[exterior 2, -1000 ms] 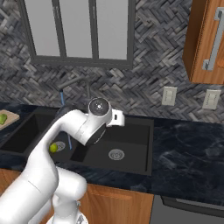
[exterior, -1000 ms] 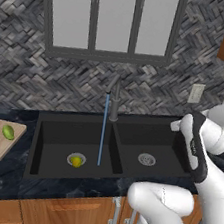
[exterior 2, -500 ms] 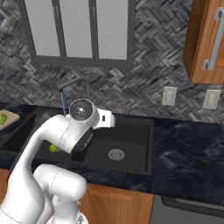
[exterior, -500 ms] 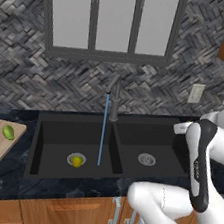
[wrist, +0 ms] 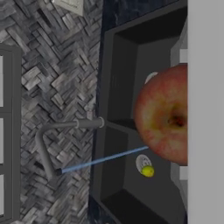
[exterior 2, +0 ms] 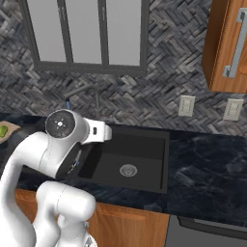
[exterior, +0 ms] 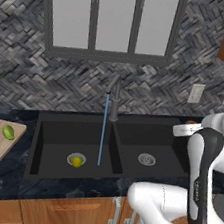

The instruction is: Pick the mango, apple, pear from the sink and place them on the cutting board to airdry. Then turn off the sink faucet.

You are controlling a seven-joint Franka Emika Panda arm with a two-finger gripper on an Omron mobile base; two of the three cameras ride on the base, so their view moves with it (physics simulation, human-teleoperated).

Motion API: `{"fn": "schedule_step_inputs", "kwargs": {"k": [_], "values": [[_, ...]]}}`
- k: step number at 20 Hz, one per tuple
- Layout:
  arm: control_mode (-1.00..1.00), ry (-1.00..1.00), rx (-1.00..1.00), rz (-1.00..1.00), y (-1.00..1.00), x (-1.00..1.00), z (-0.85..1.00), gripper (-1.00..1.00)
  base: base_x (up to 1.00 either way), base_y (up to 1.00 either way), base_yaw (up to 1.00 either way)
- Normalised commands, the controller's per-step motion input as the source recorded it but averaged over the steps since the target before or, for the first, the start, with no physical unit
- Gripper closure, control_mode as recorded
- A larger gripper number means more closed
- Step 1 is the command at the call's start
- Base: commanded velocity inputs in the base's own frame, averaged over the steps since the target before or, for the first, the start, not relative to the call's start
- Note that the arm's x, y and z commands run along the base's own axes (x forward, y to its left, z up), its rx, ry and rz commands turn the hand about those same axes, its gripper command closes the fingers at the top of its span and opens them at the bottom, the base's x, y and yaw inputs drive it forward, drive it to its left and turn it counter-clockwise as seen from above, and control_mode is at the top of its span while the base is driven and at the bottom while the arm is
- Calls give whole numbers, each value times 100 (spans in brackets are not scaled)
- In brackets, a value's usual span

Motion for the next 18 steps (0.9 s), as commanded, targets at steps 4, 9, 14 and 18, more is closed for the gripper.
{"fn": "schedule_step_inputs", "kwargs": {"k": [4,9,14,18], "values": [[-100,0,1,0,42,-42,22,100,0,0,0],[-100,0,0,0,46,-52,10,100,0,0,0],[-100,0,3,0,42,-41,15,100,0,0,0],[-100,0,6,3,32,-40,12,100,0,0,0]]}}
